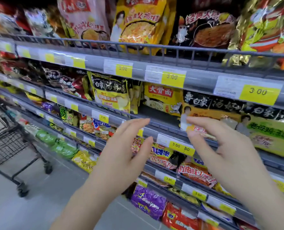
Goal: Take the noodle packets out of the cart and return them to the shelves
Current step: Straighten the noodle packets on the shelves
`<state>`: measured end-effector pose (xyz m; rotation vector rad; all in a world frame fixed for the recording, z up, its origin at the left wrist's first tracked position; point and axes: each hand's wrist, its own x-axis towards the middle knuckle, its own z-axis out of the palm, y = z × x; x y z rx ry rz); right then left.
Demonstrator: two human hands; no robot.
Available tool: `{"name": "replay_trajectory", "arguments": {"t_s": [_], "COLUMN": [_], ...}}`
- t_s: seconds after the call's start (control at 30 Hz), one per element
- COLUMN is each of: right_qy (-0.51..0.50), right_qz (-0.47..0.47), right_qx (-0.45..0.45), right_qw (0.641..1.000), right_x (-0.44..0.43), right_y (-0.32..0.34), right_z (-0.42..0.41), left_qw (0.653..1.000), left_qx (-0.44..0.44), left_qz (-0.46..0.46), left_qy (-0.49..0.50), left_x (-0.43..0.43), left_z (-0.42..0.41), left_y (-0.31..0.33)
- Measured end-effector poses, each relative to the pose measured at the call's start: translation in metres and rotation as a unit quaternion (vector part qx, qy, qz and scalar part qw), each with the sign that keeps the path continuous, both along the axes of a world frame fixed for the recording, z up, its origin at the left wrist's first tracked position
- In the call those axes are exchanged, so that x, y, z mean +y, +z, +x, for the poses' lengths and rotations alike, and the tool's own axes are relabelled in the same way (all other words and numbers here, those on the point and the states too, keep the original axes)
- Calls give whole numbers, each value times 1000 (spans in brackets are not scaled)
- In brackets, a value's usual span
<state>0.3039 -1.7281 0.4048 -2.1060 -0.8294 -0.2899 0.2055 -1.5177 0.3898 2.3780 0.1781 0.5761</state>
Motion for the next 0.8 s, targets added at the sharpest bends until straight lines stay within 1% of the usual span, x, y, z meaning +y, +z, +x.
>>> {"name": "replay_trajectory", "arguments": {"t_s": [0.27, 0.4, 0.5, 0.57, 0.67, 0.73, 0.8], "right_qy": [55, 45, -9, -59, -136, -188, -222], "right_qz": [-40, -75, -94, -94, -68, -34, -27], "right_qx": [41, 44, 55, 68, 80, 95, 120], "right_qw": [997, 995, 994, 992, 985, 977, 967], "right_x": [104, 160, 198, 221, 247, 256, 261], "right_y": [21, 19, 11, 5, -9, -18, -24], "right_z": [-13, -12, 1, 9, 17, 19, 19], "left_qw": [997, 997, 996, 997, 997, 995, 991], "left_qx": [28, 38, 49, 63, 79, 90, 106], "left_qz": [23, 12, -29, -33, -10, -31, -67], "left_qy": [68, 73, 64, 35, -16, -36, -55], "left_x": [113, 176, 229, 263, 298, 310, 314], "left_z": [-48, -53, -35, -15, 22, 46, 68], "left_y": [19, 21, 15, 10, 3, -2, -5]}}
